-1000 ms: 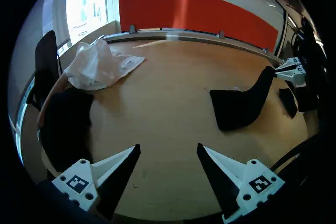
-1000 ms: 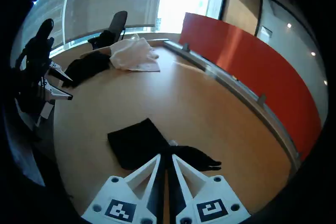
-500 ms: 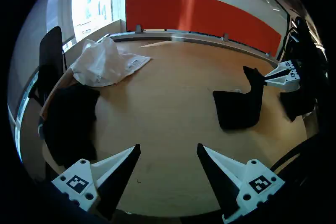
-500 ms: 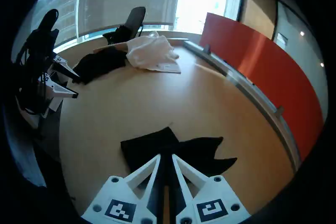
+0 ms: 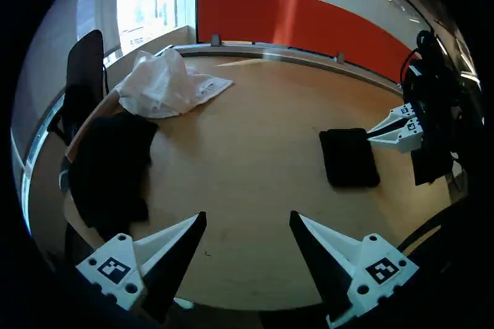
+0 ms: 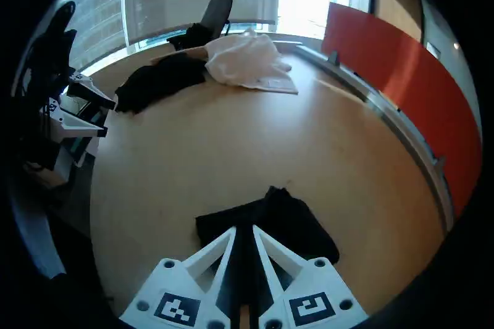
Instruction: Fold towel
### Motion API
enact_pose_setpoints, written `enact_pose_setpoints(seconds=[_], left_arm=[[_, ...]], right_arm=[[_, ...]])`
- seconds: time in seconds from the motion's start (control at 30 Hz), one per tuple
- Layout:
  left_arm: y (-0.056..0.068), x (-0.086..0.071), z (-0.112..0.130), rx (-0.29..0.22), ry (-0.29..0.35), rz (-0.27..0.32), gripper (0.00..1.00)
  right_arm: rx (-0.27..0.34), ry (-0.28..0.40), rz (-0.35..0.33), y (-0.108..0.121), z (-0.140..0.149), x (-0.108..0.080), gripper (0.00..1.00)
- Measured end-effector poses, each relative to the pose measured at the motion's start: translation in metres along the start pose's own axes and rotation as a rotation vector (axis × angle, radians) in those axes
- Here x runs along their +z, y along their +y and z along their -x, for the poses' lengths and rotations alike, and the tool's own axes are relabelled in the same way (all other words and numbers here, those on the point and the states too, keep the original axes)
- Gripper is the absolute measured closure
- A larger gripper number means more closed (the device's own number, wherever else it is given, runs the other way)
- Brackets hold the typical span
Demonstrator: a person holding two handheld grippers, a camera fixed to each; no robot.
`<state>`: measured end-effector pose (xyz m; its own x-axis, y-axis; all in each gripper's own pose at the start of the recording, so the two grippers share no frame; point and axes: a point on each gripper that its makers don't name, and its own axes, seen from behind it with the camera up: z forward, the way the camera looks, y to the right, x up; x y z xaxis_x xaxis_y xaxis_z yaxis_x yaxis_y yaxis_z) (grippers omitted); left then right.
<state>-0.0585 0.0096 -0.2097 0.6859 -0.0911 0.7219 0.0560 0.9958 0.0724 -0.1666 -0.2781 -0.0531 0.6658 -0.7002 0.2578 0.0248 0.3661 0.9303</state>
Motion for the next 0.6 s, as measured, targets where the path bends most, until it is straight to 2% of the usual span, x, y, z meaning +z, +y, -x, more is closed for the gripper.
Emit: enact_pose_setpoints(seconds=[0.13, 0.27, 0.47, 0.6], left_arm=[[-0.0018, -0.0002, 0.0019, -0.005, -0.003, -0.004, 0.00], [-0.0027, -0.0003, 0.0024, -0.006, -0.004, -0.005, 0.00], [-0.0026, -0.0001, 0.0025, -0.004, -0.006, -0.006, 0.00], [-0.0023, 0.0002, 0.0027, -0.002, -0.007, -0.005, 0.00]], right_arm=[[-0.003, -0.006, -0.002, -0.0003, 0.0003, 0.0023, 0.96], [0.005, -0.008, -0.006, -0.0008, 0.0010, 0.0039, 0.92], [0.013, -0.009, -0.004, -0.0020, 0.0043, 0.0035, 0.61], [0.020, -0.011, 0.000, -0.0033, 0.0074, 0.0027, 0.47]])
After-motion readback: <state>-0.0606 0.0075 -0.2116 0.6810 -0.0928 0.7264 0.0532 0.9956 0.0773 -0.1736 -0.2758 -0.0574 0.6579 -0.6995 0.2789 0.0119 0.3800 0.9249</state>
